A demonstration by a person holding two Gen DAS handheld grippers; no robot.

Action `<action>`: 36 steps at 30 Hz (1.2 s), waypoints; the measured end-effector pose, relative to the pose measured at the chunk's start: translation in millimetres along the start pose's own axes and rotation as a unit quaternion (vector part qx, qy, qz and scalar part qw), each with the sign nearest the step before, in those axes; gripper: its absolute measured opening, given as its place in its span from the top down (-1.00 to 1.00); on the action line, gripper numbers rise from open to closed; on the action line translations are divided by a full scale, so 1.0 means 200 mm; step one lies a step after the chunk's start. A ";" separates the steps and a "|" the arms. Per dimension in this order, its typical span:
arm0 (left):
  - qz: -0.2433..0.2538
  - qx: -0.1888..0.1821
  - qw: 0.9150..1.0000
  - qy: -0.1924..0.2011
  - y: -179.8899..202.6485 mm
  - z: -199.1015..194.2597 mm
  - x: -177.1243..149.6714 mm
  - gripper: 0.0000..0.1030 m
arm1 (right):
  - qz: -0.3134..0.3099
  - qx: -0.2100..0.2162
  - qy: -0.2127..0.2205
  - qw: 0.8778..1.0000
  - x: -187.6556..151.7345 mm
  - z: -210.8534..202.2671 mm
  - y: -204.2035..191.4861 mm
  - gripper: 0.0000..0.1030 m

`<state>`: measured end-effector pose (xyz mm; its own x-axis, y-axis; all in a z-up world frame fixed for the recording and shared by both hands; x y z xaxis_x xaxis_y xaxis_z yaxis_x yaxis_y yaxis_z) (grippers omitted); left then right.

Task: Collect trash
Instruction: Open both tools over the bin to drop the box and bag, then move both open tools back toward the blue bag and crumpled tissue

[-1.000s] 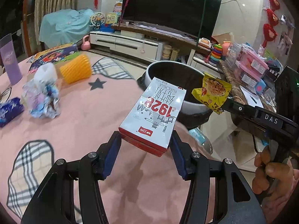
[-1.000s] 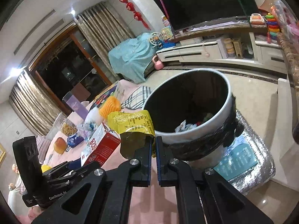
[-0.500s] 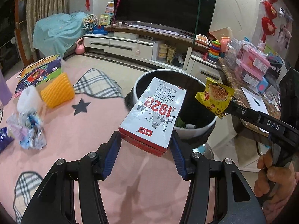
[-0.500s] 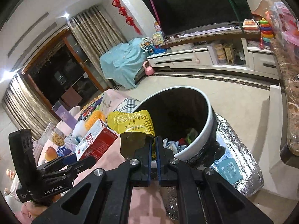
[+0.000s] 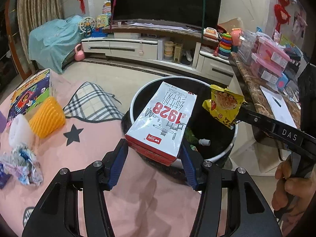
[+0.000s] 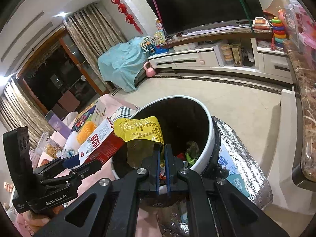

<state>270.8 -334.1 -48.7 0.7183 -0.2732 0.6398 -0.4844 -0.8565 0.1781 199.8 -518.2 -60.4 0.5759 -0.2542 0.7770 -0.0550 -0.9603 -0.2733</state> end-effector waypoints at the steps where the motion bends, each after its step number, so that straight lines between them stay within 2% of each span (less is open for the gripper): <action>1: 0.000 0.000 1.000 -0.001 0.00 0.01 0.00 -0.03 | 0.000 -0.001 -0.001 1.000 0.00 0.00 0.00 0.92; 13: -0.001 0.003 1.000 -0.018 0.03 0.09 0.05 -0.03 | -0.001 -0.013 -0.022 1.000 0.03 0.08 0.04 0.92; 23: -0.007 0.010 0.999 -0.030 0.06 0.13 0.08 -0.05 | -0.007 -0.016 -0.035 0.999 0.06 0.12 0.04 0.81; 29: -0.024 -0.004 0.999 -0.025 0.02 0.09 0.05 -0.05 | -0.007 -0.021 -0.029 0.999 0.05 0.08 0.04 0.78; 31: -0.033 -0.008 0.999 -0.022 -0.01 0.06 0.03 -0.05 | -0.005 -0.020 -0.025 0.999 0.04 0.06 0.03 0.64; 33: -0.047 -0.011 0.999 -0.020 -0.05 0.02 -0.01 -0.08 | -0.001 -0.014 -0.014 1.000 0.03 0.03 0.01 0.01; 36: -0.075 -0.013 0.997 -0.019 -0.13 -0.02 -0.08 -0.17 | -0.004 -0.015 -0.005 1.000 0.02 -0.01 -0.04 -0.34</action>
<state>269.6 -306.0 -59.6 0.8025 -0.1591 0.5751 -0.3814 -0.8780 0.2892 202.3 -512.0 -53.9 0.5840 -0.2457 0.7737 -0.0742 -0.9653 -0.2506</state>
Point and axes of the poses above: each gripper's, at about its wrist camera, not at the fingertips, and z roughly the way its jaws point, y to its right, x to its top, the point moved 4 cm from there along z, roughly the way its jaws point, and after that the axes turned 14 degrees about -z, right-handed, at the moved point
